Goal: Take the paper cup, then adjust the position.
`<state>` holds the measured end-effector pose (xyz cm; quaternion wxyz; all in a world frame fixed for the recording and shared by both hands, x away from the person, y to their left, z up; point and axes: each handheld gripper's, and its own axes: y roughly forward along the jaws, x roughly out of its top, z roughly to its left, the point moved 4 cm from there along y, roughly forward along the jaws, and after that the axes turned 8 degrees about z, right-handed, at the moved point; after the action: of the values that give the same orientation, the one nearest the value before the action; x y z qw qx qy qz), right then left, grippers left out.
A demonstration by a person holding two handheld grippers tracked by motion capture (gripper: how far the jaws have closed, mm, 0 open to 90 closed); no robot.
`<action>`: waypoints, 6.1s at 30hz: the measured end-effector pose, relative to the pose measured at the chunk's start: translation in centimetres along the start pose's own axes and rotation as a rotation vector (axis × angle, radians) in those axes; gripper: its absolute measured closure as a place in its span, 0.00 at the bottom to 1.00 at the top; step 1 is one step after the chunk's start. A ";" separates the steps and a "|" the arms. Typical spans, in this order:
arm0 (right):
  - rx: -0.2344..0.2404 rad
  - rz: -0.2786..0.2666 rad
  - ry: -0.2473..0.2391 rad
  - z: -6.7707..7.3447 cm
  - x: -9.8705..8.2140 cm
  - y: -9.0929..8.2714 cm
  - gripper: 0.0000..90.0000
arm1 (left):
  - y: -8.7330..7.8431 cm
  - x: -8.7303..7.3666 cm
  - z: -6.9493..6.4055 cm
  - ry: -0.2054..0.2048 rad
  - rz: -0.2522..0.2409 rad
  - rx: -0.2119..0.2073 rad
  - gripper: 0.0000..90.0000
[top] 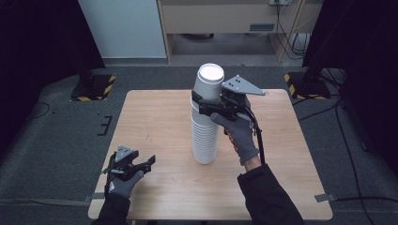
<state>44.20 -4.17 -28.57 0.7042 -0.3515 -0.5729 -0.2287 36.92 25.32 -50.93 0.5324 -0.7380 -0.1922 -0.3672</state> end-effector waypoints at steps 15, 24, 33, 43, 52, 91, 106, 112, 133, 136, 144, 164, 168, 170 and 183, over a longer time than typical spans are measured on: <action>0.011 -0.038 0.003 0.2 1.3 -0.5 0.16 | 0.0 0.0 0.0 0.002 0.000 -0.001 0.23; 0.016 -0.058 0.002 0.5 2.1 -1.0 0.16 | 0.0 0.0 0.0 0.002 0.001 0.000 0.23; 0.020 -0.101 0.024 0.0 2.9 -2.0 0.16 | 0.0 0.0 0.0 0.003 0.001 0.000 0.23; 0.028 -0.129 0.040 -0.6 3.5 -3.7 0.16 | 0.1 0.0 -0.1 0.003 0.001 0.000 0.23; 0.013 -0.138 0.041 -1.4 3.4 -5.2 0.16 | 0.1 0.0 -0.1 0.002 0.001 0.001 0.23; -0.066 -0.086 0.132 -6.9 -3.3 -11.1 0.16 | 0.4 0.1 -0.5 0.029 -0.027 -0.004 0.23; -0.065 -0.039 0.196 -8.3 -7.6 -11.6 0.16 | 0.4 0.1 -0.9 0.050 -0.033 -0.030 0.25; -0.054 -0.023 0.252 -9.1 -9.7 -11.7 0.16 | 0.4 0.1 -1.2 0.056 -0.027 -0.040 0.27; -0.036 0.030 0.384 -10.2 -15.5 -12.5 0.16 | 0.4 0.5 -3.7 0.107 -0.073 -0.105 0.28; -0.033 0.029 0.392 -10.2 -15.7 -12.6 0.16 | 0.3 0.7 -4.3 0.126 -0.090 -0.114 0.27; -0.026 0.035 0.420 -10.0 -16.8 -13.0 0.16 | 0.3 0.8 -5.8 0.155 -0.104 -0.154 0.27; 0.034 0.055 0.523 -9.0 -18.6 -11.6 0.16 | 0.5 1.1 -9.8 0.238 -0.126 -0.218 0.35; 0.037 0.047 0.543 -9.1 -18.8 -11.7 0.16 | 0.7 1.2 -10.8 0.246 -0.134 -0.234 0.35; 0.036 0.042 0.550 -9.1 -18.8 -11.8 0.16 | 0.8 1.2 -11.3 0.250 -0.137 -0.245 0.35; 0.045 0.038 0.563 -8.8 -18.9 -11.8 0.16 | 1.2 1.4 -13.6 0.279 -0.139 -0.290 0.40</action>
<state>36.87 -20.02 -44.95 0.8474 -0.2689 -0.3532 -0.2914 34.05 12.09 -48.40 0.4154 -0.7339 -0.1120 -0.5257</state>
